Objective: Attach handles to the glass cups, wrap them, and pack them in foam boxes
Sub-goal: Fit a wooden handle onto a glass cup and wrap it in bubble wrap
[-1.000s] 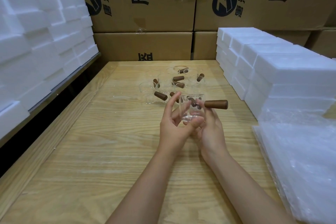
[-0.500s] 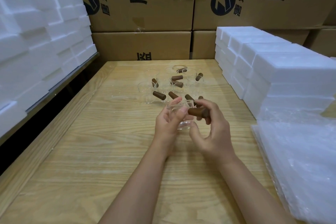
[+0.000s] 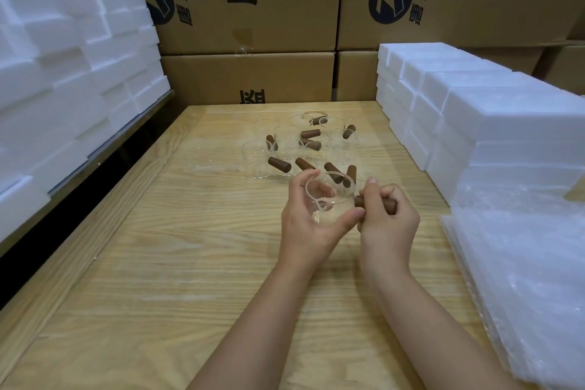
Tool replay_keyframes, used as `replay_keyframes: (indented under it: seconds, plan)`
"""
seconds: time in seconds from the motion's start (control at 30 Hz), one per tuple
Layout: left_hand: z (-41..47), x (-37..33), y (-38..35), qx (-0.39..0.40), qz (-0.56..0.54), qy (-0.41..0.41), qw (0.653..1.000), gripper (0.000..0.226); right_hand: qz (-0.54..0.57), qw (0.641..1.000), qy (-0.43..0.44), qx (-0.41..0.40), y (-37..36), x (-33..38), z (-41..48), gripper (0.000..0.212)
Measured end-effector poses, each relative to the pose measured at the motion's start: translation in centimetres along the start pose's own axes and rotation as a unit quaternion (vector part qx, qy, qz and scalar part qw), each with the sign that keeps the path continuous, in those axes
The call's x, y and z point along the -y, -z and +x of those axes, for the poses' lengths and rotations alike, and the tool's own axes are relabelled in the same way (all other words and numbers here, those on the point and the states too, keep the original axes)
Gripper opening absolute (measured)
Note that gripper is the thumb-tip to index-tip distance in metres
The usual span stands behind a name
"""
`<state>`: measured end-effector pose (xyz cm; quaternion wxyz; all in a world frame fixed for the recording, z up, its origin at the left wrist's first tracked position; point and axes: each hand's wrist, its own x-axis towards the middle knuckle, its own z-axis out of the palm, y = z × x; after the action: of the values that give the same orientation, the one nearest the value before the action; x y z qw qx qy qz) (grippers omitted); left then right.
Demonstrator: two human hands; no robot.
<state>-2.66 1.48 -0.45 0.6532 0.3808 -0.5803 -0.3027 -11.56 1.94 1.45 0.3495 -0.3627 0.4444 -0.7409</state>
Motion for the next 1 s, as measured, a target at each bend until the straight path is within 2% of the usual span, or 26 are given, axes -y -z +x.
replay_keyframes:
  seconds: [0.13,0.37,0.5,0.7,0.83,1.0]
  plan:
    - [0.1,0.1,0.1,0.002,0.032,-0.024,0.999,0.067,0.033,0.998,-0.053,-0.012,-0.1,0.1,0.1,0.037]
    - [0.5,0.0,0.3,0.003,-0.083,0.112,0.990,0.059,-0.067,0.995,0.064,0.045,-0.2,0.6,-0.5,0.025]
    - [0.9,0.0,0.5,0.015,-0.138,0.161,0.977,0.045,-0.072,0.985,0.109,0.115,0.0,0.7,-0.9,0.023]
    - [1.3,-0.2,1.7,0.069,-0.163,0.260,0.949,0.069,-0.055,0.961,0.084,0.257,0.5,0.9,-1.0,0.023]
    - [1.6,-0.3,2.5,0.126,-0.200,0.288,0.928,0.045,-0.052,0.942,0.054,0.326,0.6,1.7,-1.0,0.022]
    - [1.7,-0.4,2.9,0.180,-0.223,0.279,0.916,0.053,-0.034,0.933,0.047,0.355,0.8,2.0,-0.7,0.021]
